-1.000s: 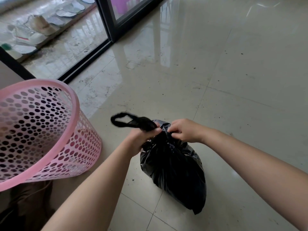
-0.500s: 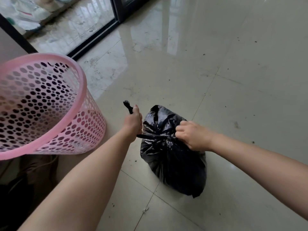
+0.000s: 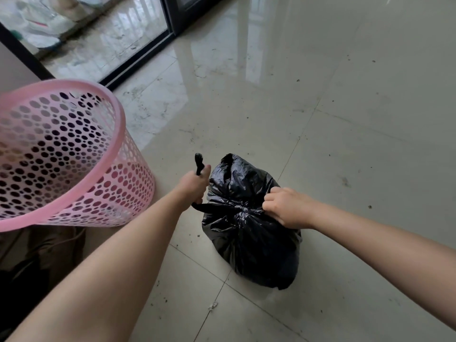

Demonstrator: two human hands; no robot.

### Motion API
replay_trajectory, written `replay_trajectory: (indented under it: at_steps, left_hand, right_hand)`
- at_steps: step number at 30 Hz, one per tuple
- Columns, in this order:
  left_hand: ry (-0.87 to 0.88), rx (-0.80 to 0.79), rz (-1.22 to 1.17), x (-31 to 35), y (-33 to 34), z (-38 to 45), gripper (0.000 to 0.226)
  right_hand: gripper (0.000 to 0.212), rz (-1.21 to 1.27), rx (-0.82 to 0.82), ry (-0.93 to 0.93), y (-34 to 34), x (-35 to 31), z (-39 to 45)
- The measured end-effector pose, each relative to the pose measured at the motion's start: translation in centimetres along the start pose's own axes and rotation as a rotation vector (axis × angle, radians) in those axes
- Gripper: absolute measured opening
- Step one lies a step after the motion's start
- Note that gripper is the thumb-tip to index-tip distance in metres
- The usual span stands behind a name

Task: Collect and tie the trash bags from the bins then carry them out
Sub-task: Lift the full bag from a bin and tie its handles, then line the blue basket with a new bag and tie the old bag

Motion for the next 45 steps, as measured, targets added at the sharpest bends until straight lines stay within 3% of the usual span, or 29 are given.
replay_trajectory:
  at_steps: [3,7,12,16,21,26,34,38,45]
  left_hand:
    - [0.1,-0.058,0.149,2.9,0.3,-1.5,0.038]
    - [0.37,0.101,0.172,8.5,0.2,-3.3,0.038]
    - [0.449,-0.123,0.19,13.0,2.7,-4.8,0.028]
    - [0.495,-0.26,0.32,15.6,4.8,-5.3,0.027]
    - [0.647,0.0,0.737,20.6,6.8,-6.2,0.023]
    - [0.623,-0.001,0.923,27.4,10.0,-10.7,0.029]
    - [0.841,-0.052,1.02,51.2,15.5,-24.5,0.029]
    - [0.945,0.02,1.079,63.9,18.8,-31.8,0.03]
    - [1.05,0.152,1.177,78.1,26.2,-38.6,0.034]
  right_hand:
    - [0.029,-0.014,-0.095,0.046,-0.5,1.2,-0.4]
    - [0.029,0.025,-0.265,0.181,-1.1,3.6,-0.2]
    - [0.034,0.164,-0.366,0.264,-2.5,5.9,1.6]
    - [0.034,0.227,-0.257,0.348,-4.4,8.5,2.4]
    - [0.036,0.3,-0.041,0.564,-10.2,12.7,-0.7]
    - [0.036,0.322,0.025,0.667,-19.9,16.3,-7.8]
    - [0.033,0.344,0.292,0.856,-43.4,27.1,-25.0]
    - [0.035,0.314,0.388,0.893,-54.3,33.3,-33.7]
    - [0.039,0.179,0.432,0.979,-63.4,42.0,-45.5]
Point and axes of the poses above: each hand's wrist, its own z-axis towards the middle knuckle, its own y-axis out of the palm, x = y × z, the point moved 4 cm from there along z, towards the middle knuckle, and after that the axes turned 11 degrees about -z, right-handed, at the moved point
